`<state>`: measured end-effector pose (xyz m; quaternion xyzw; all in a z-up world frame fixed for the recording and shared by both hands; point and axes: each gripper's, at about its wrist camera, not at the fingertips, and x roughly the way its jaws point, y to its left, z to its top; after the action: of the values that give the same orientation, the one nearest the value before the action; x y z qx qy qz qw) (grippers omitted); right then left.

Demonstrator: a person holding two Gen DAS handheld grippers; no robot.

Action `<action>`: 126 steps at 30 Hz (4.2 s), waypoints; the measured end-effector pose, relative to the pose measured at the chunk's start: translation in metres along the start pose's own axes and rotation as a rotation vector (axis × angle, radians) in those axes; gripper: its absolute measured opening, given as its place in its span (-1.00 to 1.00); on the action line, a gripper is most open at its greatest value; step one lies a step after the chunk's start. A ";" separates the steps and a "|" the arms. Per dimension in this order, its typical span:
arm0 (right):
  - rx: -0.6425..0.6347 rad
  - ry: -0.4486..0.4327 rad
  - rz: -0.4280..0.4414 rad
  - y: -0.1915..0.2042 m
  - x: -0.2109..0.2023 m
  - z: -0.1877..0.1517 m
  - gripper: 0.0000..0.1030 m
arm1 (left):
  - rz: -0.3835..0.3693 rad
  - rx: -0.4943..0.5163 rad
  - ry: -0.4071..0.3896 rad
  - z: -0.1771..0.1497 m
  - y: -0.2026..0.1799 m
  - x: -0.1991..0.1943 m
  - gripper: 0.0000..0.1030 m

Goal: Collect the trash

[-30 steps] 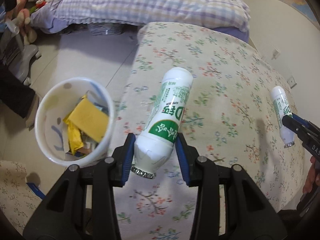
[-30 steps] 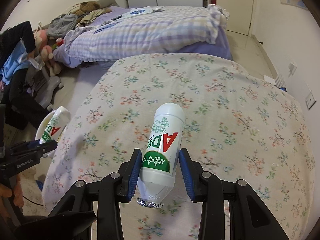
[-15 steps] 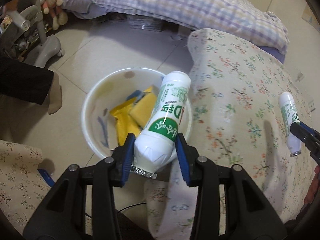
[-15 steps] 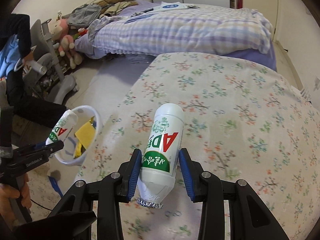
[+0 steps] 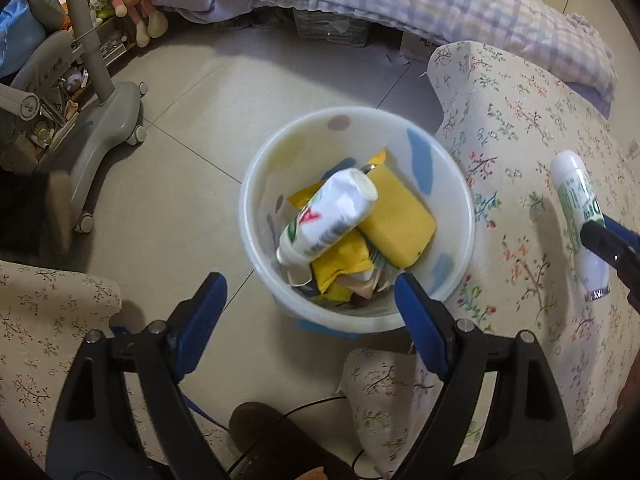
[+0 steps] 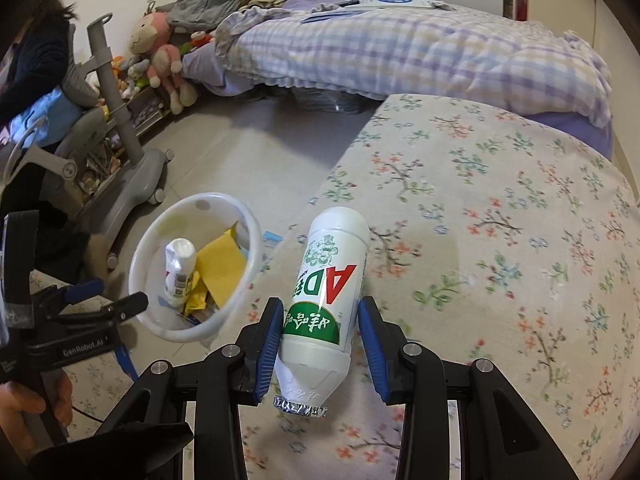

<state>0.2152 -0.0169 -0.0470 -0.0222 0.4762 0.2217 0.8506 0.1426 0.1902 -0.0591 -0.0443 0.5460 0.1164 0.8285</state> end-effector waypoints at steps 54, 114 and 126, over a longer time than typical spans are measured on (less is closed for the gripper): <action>0.216 -0.199 -0.400 -0.077 -0.183 -0.147 0.69 | -0.068 0.170 -0.209 -0.095 -0.100 -0.129 0.91; 0.249 -0.233 -0.362 -0.079 -0.184 -0.148 0.69 | -0.106 0.146 -0.246 -0.100 -0.110 -0.130 0.91; 0.255 -0.225 -0.364 -0.080 -0.183 -0.149 0.69 | -0.102 0.135 -0.246 -0.098 -0.110 -0.129 0.91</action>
<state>0.0461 -0.1910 0.0079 0.0249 0.3909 0.0040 0.9201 0.0331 0.0452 0.0138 -0.0018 0.4441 0.0415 0.8950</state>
